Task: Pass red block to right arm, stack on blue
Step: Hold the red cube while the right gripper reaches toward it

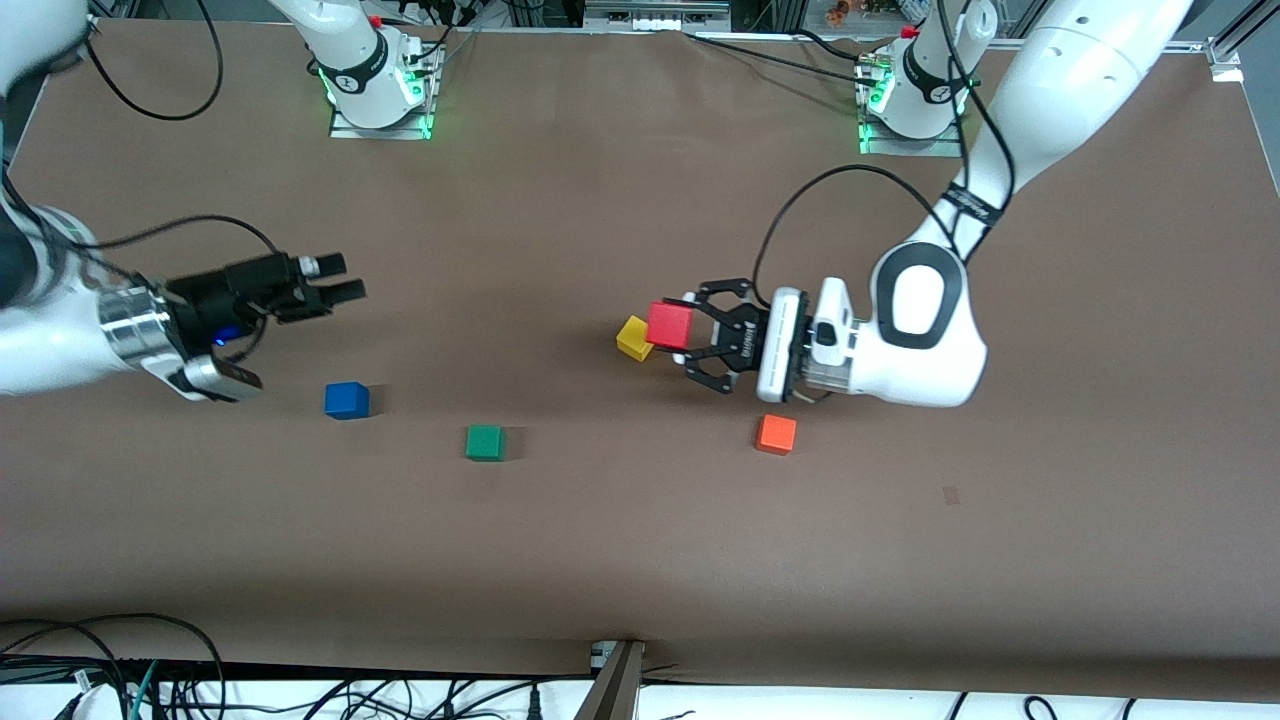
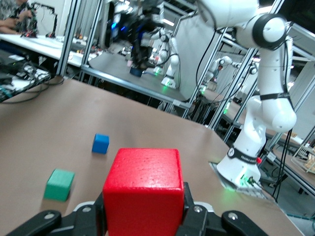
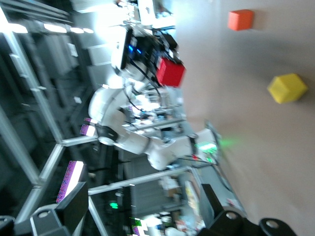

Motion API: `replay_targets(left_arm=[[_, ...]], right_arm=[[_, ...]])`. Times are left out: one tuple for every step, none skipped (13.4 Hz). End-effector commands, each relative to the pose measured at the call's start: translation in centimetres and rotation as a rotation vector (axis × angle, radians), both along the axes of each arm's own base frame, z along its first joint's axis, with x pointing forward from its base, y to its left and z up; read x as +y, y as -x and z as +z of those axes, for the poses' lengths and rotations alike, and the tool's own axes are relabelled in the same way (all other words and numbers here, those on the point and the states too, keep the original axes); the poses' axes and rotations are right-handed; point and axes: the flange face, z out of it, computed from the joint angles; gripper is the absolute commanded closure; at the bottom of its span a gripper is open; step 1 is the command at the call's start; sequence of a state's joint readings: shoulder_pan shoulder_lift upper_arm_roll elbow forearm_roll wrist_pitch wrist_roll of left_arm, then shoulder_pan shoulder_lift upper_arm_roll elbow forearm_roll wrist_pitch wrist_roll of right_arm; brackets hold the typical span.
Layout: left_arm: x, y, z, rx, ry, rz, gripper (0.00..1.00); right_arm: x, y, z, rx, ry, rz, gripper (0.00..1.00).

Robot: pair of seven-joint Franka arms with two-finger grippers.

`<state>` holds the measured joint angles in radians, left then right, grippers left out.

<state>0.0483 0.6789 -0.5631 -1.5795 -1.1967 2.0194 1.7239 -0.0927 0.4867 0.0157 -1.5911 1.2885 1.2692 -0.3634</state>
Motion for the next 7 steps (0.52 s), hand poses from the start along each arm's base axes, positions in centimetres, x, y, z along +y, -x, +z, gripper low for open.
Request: replay_targets(left_arm=[[-1.5, -0.3, 0.2, -0.064, 0.030, 0.023, 1.00], [-2.1, -0.1, -0.2, -0.077, 0.025, 0.024, 1.00], [-2.6, 0.1, -0.7, -0.090, 0.023, 0.025, 1.00], [-2.9, 0.1, -0.6, -0.108, 0.016, 0.031, 1.00], [-2.9, 0.0, -0.6, -0.113, 0.012, 0.038, 1.00], [-2.8, -0.1, -0.5, -0.123, 0.005, 0.040, 1.00], [-3.0, -0.2, -0.3, -0.136, -0.006, 0.055, 1.00]], right_arm=[[2.5, -1.0, -2.9, 0.037, -0.063, -0.073, 0.00], [3.5, -1.0, -4.0, 0.054, -0.055, -0.102, 0.00], [4.6, -0.9, -5.1, 0.073, -0.054, -0.138, 0.00], [5.5, -0.9, -5.9, 0.089, -0.045, -0.170, 0.00], [6.6, -0.8, -6.6, 0.109, -0.044, -0.203, 0.00], [7.9, -0.6, -7.3, 0.127, -0.048, -0.228, 0.00], [9.4, -0.4, -7.8, 0.138, -0.047, -0.258, 0.00]])
